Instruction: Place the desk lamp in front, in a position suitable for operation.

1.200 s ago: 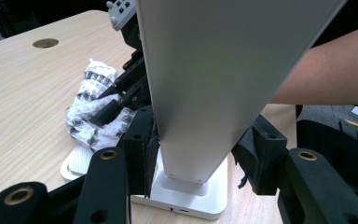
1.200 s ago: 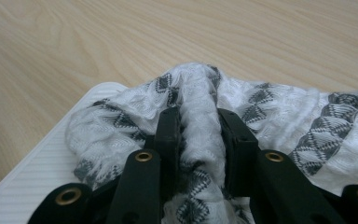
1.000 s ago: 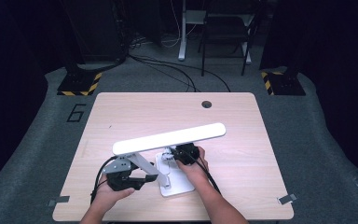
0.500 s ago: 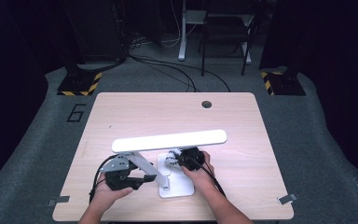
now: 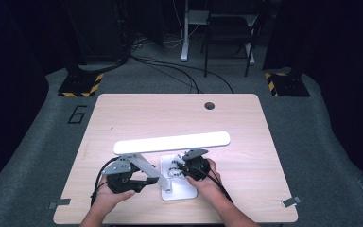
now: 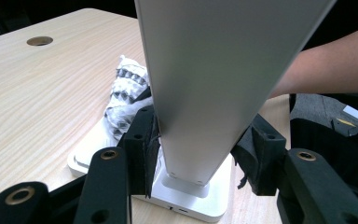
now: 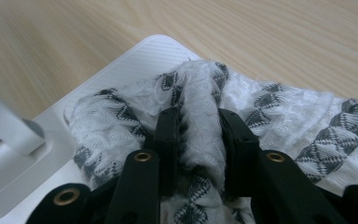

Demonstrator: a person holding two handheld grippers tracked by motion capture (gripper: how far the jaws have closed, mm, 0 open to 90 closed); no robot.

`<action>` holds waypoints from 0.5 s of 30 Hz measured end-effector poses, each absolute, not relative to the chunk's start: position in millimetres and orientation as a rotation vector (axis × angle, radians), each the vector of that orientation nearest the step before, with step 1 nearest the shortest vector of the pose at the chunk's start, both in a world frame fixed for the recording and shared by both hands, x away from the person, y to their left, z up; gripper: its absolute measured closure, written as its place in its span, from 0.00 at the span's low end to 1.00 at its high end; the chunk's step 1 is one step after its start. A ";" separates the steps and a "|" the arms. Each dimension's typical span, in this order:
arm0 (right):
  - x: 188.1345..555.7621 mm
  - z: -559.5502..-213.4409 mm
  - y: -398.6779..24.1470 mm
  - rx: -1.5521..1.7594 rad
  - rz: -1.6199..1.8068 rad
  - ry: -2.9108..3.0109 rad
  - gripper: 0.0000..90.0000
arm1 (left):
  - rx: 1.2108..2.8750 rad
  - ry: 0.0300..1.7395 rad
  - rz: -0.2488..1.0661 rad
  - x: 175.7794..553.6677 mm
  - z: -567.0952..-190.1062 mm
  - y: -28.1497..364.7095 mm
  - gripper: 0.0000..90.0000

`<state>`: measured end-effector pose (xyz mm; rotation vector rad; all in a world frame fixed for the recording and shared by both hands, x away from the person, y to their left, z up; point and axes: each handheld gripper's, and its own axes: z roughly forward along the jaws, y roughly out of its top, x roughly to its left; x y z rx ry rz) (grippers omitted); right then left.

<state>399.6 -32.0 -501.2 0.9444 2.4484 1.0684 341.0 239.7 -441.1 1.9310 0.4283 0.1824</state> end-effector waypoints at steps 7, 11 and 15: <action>392.8 -493.0 -25.4 0.865 1.184 2.466 0.77 | 1.926 0.427 0.181 341.4 -441.5 239.1 0.59; 389.5 -494.0 -11.7 0.800 1.212 2.484 0.78 | 1.932 0.426 0.178 341.2 -441.1 239.3 0.59; 389.1 -497.7 1.6 0.743 1.215 2.512 0.79 | 1.930 0.427 0.177 341.1 -441.2 239.2 0.59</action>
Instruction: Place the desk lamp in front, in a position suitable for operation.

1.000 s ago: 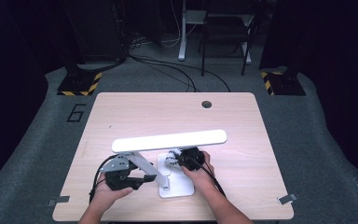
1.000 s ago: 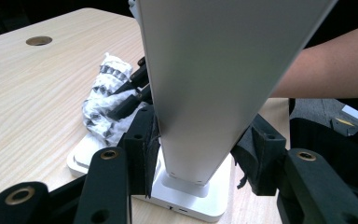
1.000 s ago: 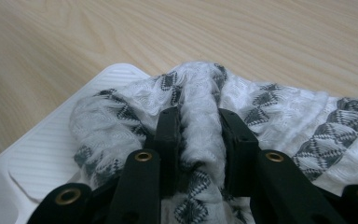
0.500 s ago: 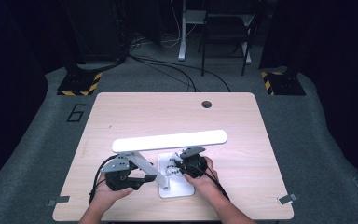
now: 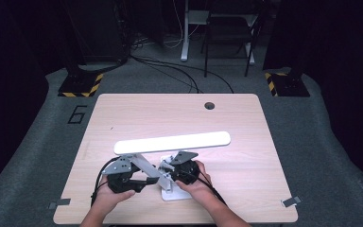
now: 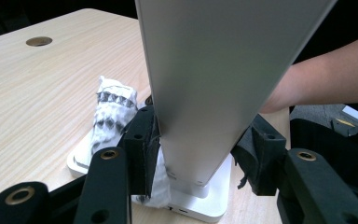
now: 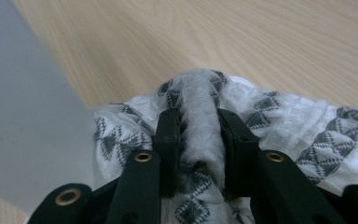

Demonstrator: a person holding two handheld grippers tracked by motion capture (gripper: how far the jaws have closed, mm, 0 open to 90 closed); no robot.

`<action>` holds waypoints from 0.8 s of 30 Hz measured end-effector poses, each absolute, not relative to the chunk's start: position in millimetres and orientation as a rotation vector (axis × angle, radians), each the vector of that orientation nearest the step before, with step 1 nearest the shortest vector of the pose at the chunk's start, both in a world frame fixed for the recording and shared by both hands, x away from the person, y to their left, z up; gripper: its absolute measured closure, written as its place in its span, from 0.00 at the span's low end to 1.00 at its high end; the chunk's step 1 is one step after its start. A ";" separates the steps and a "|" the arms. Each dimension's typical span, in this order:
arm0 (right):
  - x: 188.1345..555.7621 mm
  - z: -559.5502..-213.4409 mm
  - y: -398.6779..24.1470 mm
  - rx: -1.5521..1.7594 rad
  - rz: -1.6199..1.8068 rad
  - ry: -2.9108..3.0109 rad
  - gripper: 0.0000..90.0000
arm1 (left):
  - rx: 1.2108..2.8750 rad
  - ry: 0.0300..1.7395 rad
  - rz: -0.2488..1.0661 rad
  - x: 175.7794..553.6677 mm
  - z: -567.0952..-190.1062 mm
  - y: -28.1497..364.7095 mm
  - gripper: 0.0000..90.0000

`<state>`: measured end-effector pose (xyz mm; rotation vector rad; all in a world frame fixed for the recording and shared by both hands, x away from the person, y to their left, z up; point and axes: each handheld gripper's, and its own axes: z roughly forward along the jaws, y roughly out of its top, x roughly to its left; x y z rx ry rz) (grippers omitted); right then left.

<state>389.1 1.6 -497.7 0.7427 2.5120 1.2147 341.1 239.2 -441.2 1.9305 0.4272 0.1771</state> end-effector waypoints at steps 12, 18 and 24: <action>400.9 -503.0 0.8 0.770 1.194 2.477 0.79 | 1.926 0.433 0.188 340.4 -441.5 238.6 0.59; 413.4 -503.4 -0.8 0.862 1.195 2.437 0.79 | 1.926 0.432 0.187 340.5 -441.5 238.6 0.59; 424.9 -501.7 1.4 0.909 1.153 2.411 0.79 | 1.933 0.428 0.181 340.7 -441.2 239.3 0.59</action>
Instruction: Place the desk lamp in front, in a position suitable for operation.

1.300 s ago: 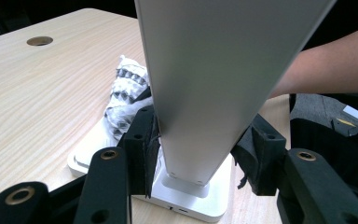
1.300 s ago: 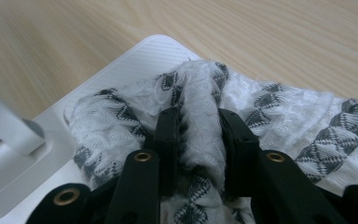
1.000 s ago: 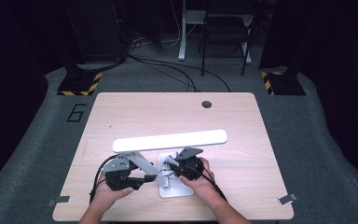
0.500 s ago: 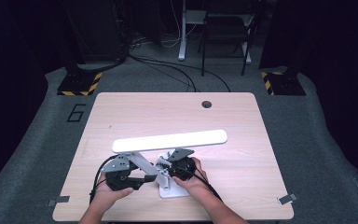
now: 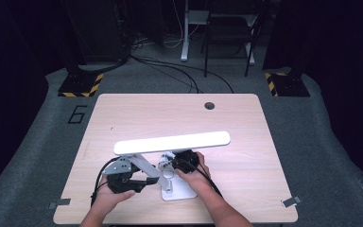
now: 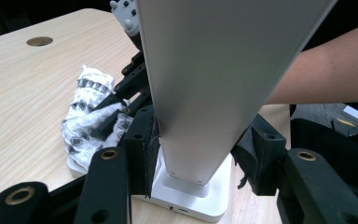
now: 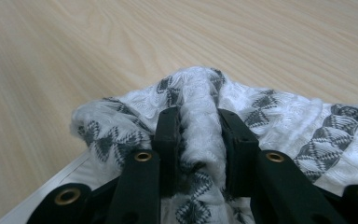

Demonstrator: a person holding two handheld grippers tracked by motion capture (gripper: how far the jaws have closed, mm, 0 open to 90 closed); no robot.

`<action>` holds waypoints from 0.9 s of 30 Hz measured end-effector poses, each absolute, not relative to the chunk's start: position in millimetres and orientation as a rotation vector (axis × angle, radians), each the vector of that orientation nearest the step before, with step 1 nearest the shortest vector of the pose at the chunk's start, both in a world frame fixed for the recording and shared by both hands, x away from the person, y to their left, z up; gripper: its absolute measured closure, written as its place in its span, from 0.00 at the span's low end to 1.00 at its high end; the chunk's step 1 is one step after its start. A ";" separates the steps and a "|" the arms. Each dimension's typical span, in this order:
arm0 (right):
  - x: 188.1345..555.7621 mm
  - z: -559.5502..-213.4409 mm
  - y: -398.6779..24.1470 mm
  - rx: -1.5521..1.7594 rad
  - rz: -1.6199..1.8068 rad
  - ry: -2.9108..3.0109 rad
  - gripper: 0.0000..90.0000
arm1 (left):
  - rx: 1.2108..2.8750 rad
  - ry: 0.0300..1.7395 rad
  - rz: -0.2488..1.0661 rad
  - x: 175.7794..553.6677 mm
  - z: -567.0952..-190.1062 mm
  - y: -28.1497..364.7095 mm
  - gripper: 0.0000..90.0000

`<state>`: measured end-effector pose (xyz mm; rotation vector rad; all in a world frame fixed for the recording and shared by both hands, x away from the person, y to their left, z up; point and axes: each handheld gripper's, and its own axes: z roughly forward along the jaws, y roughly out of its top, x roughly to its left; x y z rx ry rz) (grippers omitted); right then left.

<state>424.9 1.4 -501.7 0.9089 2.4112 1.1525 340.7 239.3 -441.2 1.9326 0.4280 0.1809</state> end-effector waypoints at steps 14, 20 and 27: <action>415.6 -499.0 14.5 0.839 1.201 2.490 0.79 | 1.926 0.434 0.184 340.4 -441.4 237.6 0.59; 416.6 -499.8 23.9 0.809 1.169 2.485 0.79 | 1.926 0.432 0.189 340.0 -441.3 237.4 0.59; 427.8 -501.6 21.5 0.877 1.176 2.440 0.78 | 1.929 0.438 0.193 339.4 -441.1 237.6 0.59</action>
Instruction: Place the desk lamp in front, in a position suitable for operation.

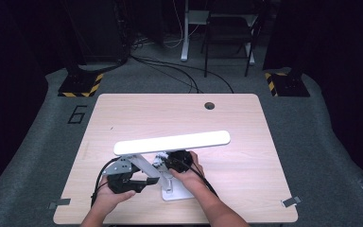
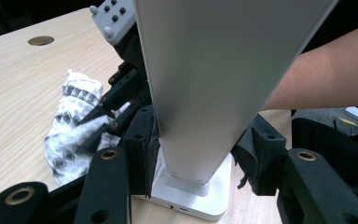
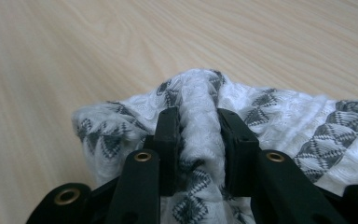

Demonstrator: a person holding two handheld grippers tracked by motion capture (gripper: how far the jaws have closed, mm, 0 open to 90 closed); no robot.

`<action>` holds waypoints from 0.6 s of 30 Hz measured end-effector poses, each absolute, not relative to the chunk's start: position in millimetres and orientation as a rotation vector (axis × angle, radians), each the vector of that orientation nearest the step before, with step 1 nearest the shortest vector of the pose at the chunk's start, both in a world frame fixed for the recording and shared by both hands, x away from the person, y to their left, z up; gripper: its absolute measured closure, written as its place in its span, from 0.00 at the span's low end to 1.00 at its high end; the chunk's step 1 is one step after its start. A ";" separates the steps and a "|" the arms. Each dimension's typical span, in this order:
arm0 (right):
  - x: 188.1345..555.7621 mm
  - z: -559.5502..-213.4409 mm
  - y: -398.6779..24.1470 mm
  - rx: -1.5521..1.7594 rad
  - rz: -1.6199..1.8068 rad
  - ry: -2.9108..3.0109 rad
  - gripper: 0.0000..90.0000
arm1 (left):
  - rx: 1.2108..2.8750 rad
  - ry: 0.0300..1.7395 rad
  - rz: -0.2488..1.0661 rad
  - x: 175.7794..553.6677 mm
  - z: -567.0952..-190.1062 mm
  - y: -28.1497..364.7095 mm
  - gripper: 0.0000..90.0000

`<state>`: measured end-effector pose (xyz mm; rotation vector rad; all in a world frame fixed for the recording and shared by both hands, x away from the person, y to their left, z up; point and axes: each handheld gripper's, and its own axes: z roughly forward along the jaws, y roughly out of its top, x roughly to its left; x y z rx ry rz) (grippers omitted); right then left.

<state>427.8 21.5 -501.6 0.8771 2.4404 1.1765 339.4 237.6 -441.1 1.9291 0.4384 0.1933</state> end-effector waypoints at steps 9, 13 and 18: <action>440.2 -500.4 17.8 1.044 1.129 2.352 0.76 | 1.923 0.438 0.189 339.6 -441.8 237.8 0.59; 444.0 -499.7 16.4 1.094 1.134 2.350 0.77 | 1.923 0.436 0.191 339.6 -441.7 237.5 0.59; 436.5 -497.3 19.0 0.993 1.138 2.400 0.78 | 1.924 0.436 0.190 339.7 -441.6 237.4 0.59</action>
